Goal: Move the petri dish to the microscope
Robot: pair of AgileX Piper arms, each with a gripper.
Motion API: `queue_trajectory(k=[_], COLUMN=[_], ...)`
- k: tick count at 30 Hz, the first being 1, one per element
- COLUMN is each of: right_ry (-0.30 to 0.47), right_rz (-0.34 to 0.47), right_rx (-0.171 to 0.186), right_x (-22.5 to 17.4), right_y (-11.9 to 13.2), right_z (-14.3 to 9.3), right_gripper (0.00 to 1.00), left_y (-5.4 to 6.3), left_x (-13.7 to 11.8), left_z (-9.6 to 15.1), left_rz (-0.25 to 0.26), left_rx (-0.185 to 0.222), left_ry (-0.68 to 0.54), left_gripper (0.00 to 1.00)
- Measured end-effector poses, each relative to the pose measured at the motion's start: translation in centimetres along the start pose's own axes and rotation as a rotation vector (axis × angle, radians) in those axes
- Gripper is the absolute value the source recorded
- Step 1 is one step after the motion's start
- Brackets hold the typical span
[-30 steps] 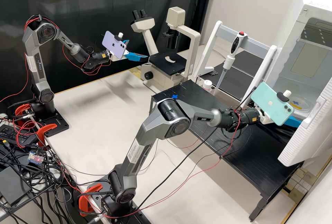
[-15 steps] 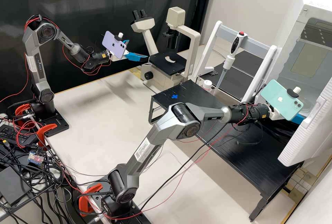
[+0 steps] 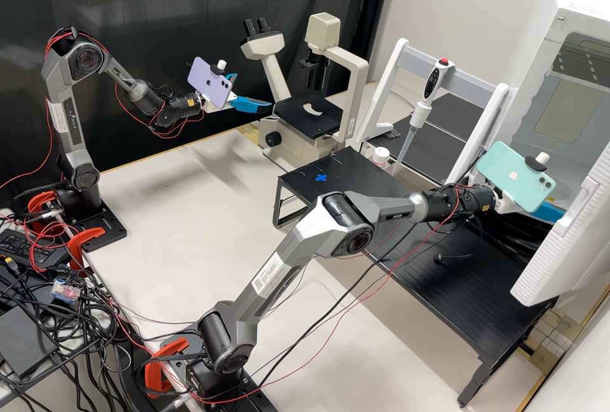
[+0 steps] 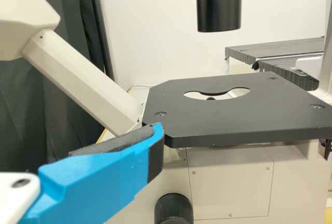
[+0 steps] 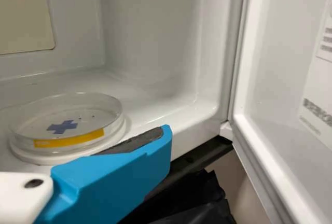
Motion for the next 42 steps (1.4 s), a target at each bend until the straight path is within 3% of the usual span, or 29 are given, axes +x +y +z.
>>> queue_trajectory(k=[8,32,33,38,42], right_ry=[0.017,0.025,0.026,0.044,0.053], right_rz=[0.01,0.023,0.022,0.019,0.014], right_rx=[-0.032,-0.033,-0.035,-0.071,-0.073], right_x=[0.0,1.7,1.7,1.9,2.0], right_y=[-0.3,-1.8,-1.8,-2.0,-2.1], right_z=[-0.3,0.6,0.6,0.5,0.6], right_gripper=[1.0,1.0,0.0,0.0,0.0], left_y=[0.0,0.0,0.0,0.0,0.0], left_x=[0.0,0.0,0.0,0.0,0.0], left_z=[0.0,0.0,0.0,0.0,0.0], left_rz=[0.0,0.0,0.0,0.0,0.0], left_rx=[0.0,0.0,0.0,0.0,0.0], left_ry=[0.0,0.0,0.0,0.0,0.0], left_gripper=[1.0,1.0,1.0,1.0,1.0])
